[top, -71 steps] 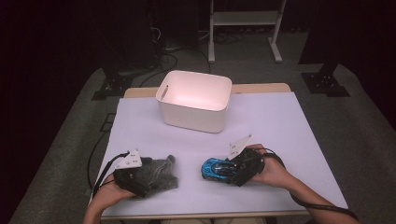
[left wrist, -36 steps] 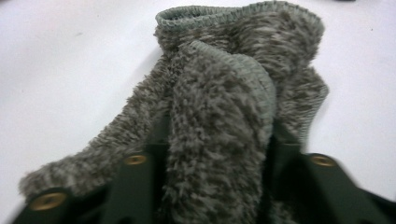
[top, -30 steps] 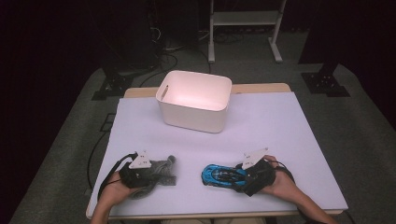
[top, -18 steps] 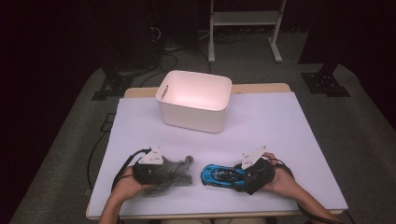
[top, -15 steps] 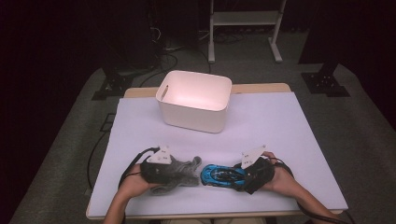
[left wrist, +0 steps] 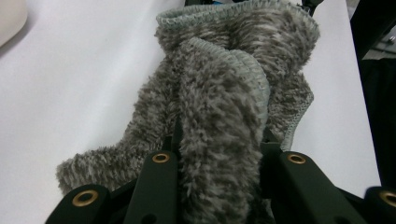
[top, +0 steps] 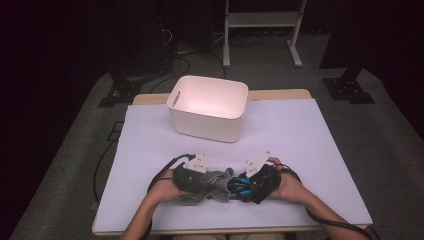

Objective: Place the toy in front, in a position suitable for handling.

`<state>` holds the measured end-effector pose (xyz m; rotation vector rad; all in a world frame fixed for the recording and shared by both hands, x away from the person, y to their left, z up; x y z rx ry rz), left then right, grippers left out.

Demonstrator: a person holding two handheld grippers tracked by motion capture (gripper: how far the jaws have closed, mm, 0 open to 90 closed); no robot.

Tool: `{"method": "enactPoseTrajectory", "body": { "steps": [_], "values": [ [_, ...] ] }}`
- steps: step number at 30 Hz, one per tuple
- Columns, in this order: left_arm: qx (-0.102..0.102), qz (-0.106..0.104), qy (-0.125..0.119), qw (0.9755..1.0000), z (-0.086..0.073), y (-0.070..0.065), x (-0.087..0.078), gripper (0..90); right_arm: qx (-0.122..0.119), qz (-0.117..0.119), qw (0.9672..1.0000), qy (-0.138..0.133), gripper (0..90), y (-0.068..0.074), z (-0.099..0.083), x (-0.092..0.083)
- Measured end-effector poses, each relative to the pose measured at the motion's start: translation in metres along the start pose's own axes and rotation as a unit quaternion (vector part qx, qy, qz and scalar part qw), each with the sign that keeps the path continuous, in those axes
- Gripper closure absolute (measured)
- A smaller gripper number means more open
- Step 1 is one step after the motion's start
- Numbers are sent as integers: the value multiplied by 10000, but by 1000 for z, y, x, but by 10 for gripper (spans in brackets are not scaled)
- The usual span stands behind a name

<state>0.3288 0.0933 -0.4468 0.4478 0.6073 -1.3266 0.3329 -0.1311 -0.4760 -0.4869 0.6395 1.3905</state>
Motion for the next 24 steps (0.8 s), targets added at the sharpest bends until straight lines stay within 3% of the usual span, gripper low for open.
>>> {"method": "enactPoseTrajectory", "body": {
  "steps": [10,16,24],
  "values": [
    [-130,21,81,9999,-14,-2,-1,696,-37,-398,9991,135,215,10,-10,-15],
    [-104,-18,87,9999,-9,-2,0,697,40,-345,9994,25,213,8,-10,-18],
    [72,-116,38,9999,10,-4,3,697,-101,-159,9998,-36,229,7,6,0]
  ]
}}
Point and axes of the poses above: each handheld gripper's, and its own axes: x roughly forward along the jaws, z roughly out of its top, y roughly to its left, the point moved 3 cm from there along x, roughly forward along the jaws, and after that the axes turned 6 degrees about -y, right-handed, at the moved point
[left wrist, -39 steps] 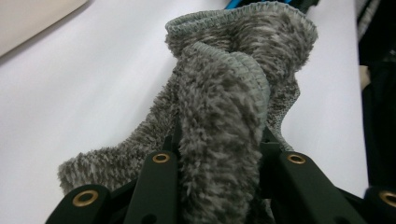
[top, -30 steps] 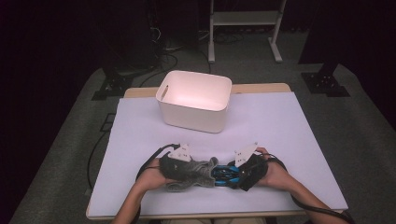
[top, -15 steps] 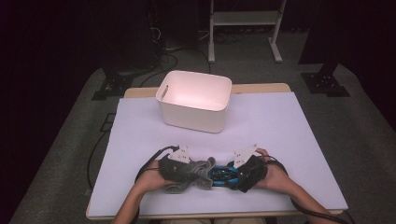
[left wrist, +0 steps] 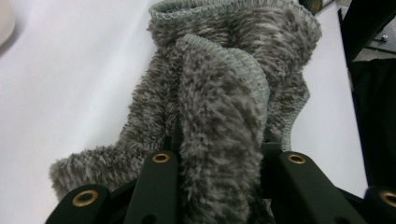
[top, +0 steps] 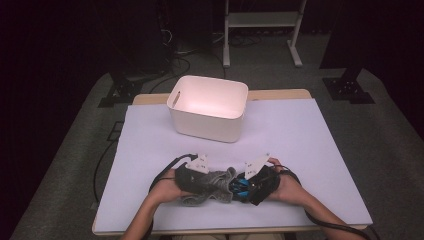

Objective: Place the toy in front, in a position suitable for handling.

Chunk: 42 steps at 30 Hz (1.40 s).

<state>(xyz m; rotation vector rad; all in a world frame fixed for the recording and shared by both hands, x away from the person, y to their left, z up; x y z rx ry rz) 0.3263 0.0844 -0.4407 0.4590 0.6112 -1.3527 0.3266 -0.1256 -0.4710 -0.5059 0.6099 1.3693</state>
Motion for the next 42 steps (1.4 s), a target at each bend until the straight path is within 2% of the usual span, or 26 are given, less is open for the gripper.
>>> {"method": "enactPoseTrajectory", "body": {
  "steps": [2,3,6,10,12,14,16,18,19,20,22,23,24,25,26,27,30,32,35,38,42],
  "values": [
    [19,-34,-36,10000,3,-1,1,697,10,8,10000,-33,229,0,2,3],
    [109,-32,26,9999,7,-2,3,697,-13,-1,9999,-105,227,1,6,8],
    [78,-18,89,9999,7,-1,3,698,2,-35,10000,-81,219,0,8,11],
    [62,-8,116,9999,5,0,2,701,-26,-161,9999,-27,193,1,5,8],
    [59,19,133,9999,5,0,1,701,34,-229,9997,-11,193,3,2,2],
    [79,35,160,9998,5,-1,1,700,82,-290,9995,-51,192,3,-3,-4],
    [94,19,192,9998,7,-1,3,700,238,-326,9990,-168,201,5,-7,-6],
    [110,-51,178,9998,12,-3,6,701,153,-332,9991,-207,205,5,-5,-3],
    [157,-46,202,9997,15,-5,9,701,153,-332,9991,-207,205,5,-5,-3],
    [289,-46,321,9991,21,-8,13,701,189,-325,9991,-219,204,4,-2,1],
    [343,-58,358,9988,24,-8,15,701,216,-290,9991,-242,206,3,-1,3],
    [364,-88,340,9987,27,-9,16,701,231,-248,9991,-263,208,2,-1,5],
    [328,-293,150,9989,34,-10,18,701,291,-179,9989,-327,216,2,0,7],
    [328,-293,150,9989,34,-10,18,701,291,-179,9989,-327,216,2,0,7],
    [408,-409,105,9983,41,-13,23,701,294,-186,9990,-297,217,2,2,8],
    [408,-409,105,9983,41,-13,23,701,294,-186,9990,-297,217,2,2,8],
    [541,-515,264,9969,47,-13,42,701,311,-174,9988,-339,217,3,3,10],
    [513,-572,219,9968,48,-12,45,702,316,-188,9987,-358,216,3,1,9],
    [504,-569,235,9968,48,-12,44,704,321,-183,9986,-377,217,2,-1,7],
    [576,-447,333,9968,45,-12,39,705,267,-172,9990,-317,220,2,0,7],
    [359,-311,267,9985,34,-8,25,704,231,-141,9992,-287,223,1,0,6]
  ]
}}
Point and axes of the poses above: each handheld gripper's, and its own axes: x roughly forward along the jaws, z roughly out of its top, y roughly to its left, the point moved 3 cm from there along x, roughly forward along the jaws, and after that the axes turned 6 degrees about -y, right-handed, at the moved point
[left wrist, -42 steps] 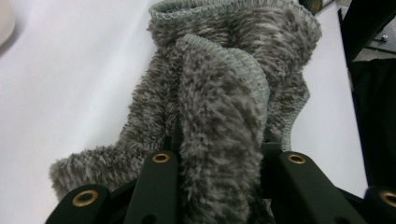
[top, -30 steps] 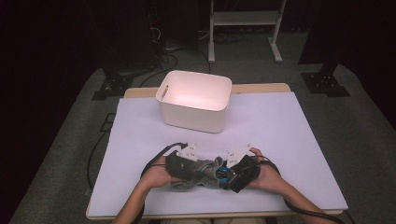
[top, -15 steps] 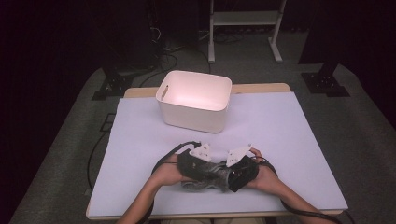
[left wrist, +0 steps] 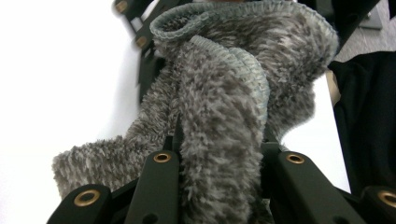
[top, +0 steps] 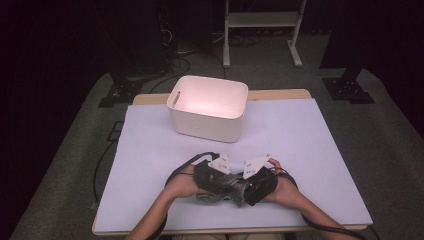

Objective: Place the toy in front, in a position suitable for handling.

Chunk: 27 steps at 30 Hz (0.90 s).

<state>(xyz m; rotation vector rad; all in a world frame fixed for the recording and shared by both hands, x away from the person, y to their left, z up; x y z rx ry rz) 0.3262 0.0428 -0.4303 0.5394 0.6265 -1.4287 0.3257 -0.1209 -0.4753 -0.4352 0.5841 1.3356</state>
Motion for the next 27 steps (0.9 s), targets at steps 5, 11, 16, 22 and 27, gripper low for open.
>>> {"method": "enactPoseTrajectory", "body": {
  "steps": [5,11,16,22,27],
  "values": [
    [-206,313,257,9990,-26,7,-18,702,-20,122,9999,60,227,-2,-1,-3],
    [-248,557,468,9970,-46,6,-31,701,-29,226,9996,140,229,-5,0,-4],
    [-439,469,219,9977,-52,7,-33,701,-93,224,9996,128,230,-4,-1,-4],
    [-483,286,149,9983,-48,6,-34,701,-312,346,9986,244,232,-8,1,-4],
    [-406,290,265,9984,-40,5,-28,702,-268,474,9981,283,227,-12,5,1]
  ]
}}
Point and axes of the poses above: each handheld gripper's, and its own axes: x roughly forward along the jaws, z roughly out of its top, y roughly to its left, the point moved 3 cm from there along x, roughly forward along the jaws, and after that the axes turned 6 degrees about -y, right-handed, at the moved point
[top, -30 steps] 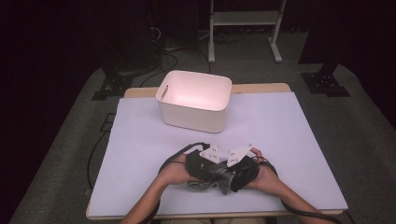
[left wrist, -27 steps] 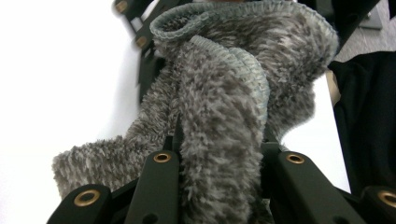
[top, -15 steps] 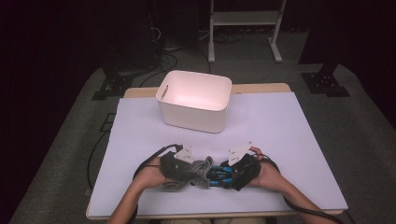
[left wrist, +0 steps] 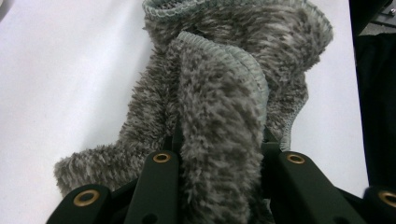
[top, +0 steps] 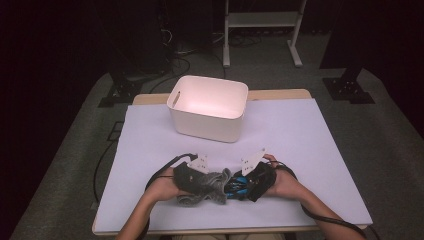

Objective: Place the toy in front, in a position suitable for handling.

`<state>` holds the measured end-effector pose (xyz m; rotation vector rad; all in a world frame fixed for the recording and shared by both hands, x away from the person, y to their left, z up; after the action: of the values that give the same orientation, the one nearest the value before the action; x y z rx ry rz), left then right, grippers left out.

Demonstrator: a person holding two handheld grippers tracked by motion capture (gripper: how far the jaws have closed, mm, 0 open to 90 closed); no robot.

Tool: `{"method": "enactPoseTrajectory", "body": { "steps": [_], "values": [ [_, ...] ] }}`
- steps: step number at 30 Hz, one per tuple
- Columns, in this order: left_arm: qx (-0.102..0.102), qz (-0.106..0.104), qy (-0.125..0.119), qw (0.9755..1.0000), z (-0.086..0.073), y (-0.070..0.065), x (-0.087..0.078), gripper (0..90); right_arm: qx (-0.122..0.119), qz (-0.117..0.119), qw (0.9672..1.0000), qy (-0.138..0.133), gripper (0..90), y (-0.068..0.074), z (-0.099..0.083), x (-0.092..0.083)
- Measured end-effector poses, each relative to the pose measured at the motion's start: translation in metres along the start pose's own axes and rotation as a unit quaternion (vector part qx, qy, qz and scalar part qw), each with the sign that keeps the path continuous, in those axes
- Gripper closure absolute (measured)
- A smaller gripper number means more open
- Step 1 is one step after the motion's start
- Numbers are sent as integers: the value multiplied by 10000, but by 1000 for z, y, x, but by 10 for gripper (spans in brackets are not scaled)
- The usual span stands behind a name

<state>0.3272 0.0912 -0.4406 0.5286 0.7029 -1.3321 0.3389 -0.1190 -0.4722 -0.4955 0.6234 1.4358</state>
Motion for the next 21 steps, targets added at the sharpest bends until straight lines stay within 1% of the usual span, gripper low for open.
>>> {"method": "enactPoseTrajectory", "body": {
  "steps": [1,2,3,4,5,6,7,9,10,11,12,13,15,16,18,19,20,21],
  "values": [
    [-30,-37,13,10000,1,1,0,702,84,3,10000,-7,225,0,0,0],
    [-30,-37,13,10000,1,1,0,702,84,3,10000,-7,225,0,0,0],
    [-33,-50,-7,10000,1,1,1,702,165,-12,9999,2,223,0,0,-1],
    [-44,-54,-26,10000,1,1,2,702,201,-102,9997,-10,218,1,-2,-3],
    [-45,-52,-50,10000,0,1,2,702,201,-102,9997,-10,218,1,-2,-3],
    [-51,-52,-72,9999,0,1,3,703,255,-195,9995,-1,214,3,-4,-5],
    [-60,-49,-85,9999,0,1,3,703,255,-195,9995,-1,214,3,-4,-5],
    [-92,-39,-116,9999,-1,1,2,703,263,-338,9991,-10,204,6,-8,-12],
    [-92,-39,-116,9999,-1,1,2,702,263,-338,9991,-10,204,6,-8,-12],
    [-100,-36,-115,9999,-1,1,2,702,333,-396,9986,-90,202,6,-10,-16],
    [-88,-35,-106,9999,-1,1,2,702,333,-396,9986,-90,202,6,-10,-16],
    [-93,-50,-104,9999,-1,1,2,702,403,-438,9980,-197,205,7,-13,-19],
    [-106,-69,-96,9999,0,1,2,702,439,-439,9978,-232,209,7,-14,-19],
    [-114,-94,-109,9998,2,1,2,702,456,-465,9976,-255,209,8,-15,-19],
    [-38,-20,-181,9998,6,0,4,709,432,-477,9977,-222,210,8,-14,-19],
    [-59,-74,-231,9997,10,-2,5,712,440,-480,9976,-226,212,9,-14,-18],
    [9,-181,-271,9995,18,-5,9,713,447,-431,9976,-291,217,8,-13,-17],
    [82,-205,-224,9995,23,-6,11,712,448,-408,9977,-309,217,8,-12,-16]
  ]
}}
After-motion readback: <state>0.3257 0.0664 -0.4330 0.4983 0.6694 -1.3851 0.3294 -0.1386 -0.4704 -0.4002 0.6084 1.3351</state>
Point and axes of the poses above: each handheld gripper's, and its own axes: x roughly forward along the jaws, z roughly out of its top, y roughly to its left, the point moved 3 cm from there along x, roughly forward along the jaws, and after that the axes turned 6 degrees about -y, right-handed, at the moved point
